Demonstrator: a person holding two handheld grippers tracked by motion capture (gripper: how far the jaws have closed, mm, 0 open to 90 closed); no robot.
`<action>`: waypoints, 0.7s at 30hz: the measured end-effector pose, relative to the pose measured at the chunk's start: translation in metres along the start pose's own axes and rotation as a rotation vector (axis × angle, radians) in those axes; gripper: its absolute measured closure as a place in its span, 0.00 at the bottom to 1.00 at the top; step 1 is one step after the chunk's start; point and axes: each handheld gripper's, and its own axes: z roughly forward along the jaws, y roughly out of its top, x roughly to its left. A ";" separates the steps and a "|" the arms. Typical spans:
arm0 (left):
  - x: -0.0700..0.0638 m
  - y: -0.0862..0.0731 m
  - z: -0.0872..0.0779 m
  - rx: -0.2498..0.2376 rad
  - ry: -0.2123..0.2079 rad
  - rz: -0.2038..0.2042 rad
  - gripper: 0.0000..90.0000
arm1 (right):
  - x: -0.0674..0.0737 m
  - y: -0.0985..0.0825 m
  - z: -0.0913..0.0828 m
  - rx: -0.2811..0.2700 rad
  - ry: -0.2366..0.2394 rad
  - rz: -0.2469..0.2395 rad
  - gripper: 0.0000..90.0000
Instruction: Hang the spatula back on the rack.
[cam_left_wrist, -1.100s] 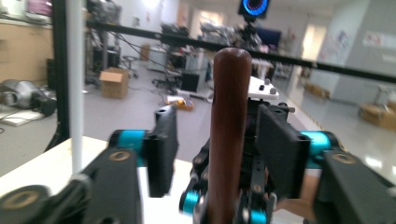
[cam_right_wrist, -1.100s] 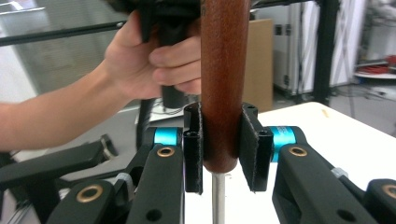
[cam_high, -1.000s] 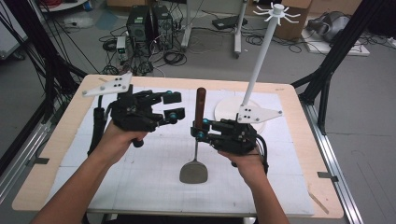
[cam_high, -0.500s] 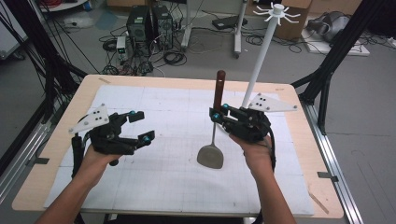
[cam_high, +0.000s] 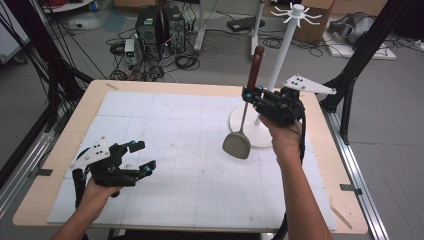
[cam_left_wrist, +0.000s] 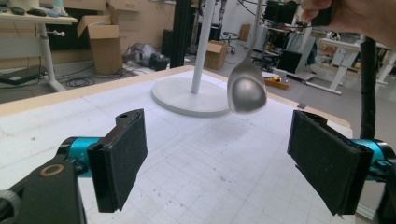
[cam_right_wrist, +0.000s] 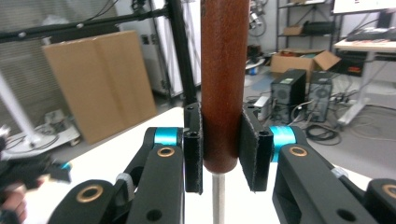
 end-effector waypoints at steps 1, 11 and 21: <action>0.000 0.000 -0.001 0.001 0.000 0.006 0.22 | -0.002 0.003 0.001 0.000 -0.009 0.000 0.82; 0.001 -0.005 -0.002 0.005 -0.024 -0.002 0.23 | -0.018 0.031 0.006 -0.009 -0.090 -0.015 0.82; 0.001 -0.005 -0.002 0.001 -0.039 -0.012 0.23 | -0.028 0.052 0.004 -0.017 -0.167 -0.006 0.82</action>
